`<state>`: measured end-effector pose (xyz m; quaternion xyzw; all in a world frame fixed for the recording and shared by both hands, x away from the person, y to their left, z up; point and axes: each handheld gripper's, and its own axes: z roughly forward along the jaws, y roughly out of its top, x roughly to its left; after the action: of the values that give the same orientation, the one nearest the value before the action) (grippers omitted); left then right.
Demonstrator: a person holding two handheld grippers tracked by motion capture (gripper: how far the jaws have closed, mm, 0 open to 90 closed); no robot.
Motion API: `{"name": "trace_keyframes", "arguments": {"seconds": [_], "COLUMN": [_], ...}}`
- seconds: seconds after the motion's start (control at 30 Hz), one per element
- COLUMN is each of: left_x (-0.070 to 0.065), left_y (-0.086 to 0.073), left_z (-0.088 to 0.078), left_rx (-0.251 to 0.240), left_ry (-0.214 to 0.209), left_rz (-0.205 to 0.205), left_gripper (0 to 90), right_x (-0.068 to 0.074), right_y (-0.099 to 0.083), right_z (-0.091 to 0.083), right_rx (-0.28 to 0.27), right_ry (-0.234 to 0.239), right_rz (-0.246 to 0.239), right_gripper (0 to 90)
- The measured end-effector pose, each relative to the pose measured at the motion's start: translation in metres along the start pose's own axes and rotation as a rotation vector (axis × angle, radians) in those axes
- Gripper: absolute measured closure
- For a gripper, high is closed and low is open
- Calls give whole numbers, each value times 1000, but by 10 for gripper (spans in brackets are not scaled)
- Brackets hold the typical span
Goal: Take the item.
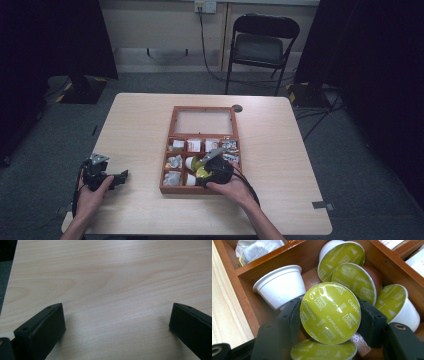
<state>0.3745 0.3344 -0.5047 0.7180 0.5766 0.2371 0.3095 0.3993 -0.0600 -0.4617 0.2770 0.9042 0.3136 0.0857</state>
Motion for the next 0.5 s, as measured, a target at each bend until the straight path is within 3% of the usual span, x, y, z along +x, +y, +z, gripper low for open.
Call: {"name": "trace_keyframes", "arguments": {"seconds": [0.5], "left_x": [0], "left_y": [0], "left_z": [0], "left_rx": [0], "left_ry": [0], "left_rz": [0], "left_gripper": [0], "right_x": [-5], "right_y": [-2], "right_z": [-9], "right_rx": [-67], "right_ry": [12], "right_rz": [45], "right_gripper": [402]}}
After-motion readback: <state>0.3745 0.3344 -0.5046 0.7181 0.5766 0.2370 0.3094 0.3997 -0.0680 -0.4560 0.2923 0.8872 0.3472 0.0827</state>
